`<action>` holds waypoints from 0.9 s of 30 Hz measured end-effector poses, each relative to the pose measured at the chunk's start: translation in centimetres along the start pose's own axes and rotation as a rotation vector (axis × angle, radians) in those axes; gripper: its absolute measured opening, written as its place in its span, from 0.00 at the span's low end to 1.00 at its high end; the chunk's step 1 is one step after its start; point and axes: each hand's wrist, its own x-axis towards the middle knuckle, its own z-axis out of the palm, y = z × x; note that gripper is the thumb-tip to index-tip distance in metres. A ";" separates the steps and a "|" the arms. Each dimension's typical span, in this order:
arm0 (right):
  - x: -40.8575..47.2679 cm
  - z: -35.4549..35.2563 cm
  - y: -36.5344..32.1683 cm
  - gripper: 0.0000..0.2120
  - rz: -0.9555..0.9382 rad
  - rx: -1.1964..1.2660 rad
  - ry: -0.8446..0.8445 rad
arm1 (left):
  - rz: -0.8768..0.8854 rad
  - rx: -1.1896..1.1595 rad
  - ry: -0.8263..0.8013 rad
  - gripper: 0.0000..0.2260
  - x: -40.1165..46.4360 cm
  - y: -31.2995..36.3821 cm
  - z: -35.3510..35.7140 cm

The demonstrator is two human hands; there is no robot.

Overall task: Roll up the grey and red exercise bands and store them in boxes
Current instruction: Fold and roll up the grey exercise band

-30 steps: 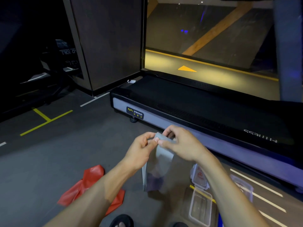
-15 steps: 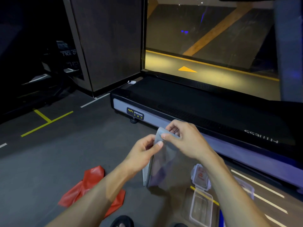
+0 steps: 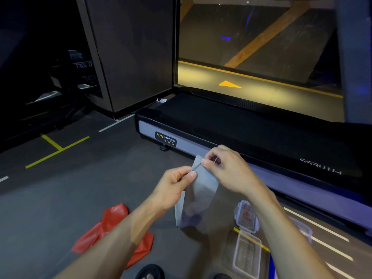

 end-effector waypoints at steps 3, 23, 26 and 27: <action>0.0 0.3 0.0 0.08 0.018 -0.010 -0.028 | -0.013 -0.002 -0.012 0.10 0.0 0.0 -0.1; -0.1 1.4 1.6 0.16 0.102 0.280 -0.204 | 0.016 -0.030 0.007 0.11 0.1 -0.9 -0.1; -0.4 1.4 1.7 0.16 0.023 0.254 -0.210 | 0.008 -0.034 0.050 0.13 0.2 -1.1 -0.1; -0.4 1.4 1.7 0.14 0.005 0.219 -0.189 | 0.006 -0.048 0.054 0.14 0.3 -1.0 0.0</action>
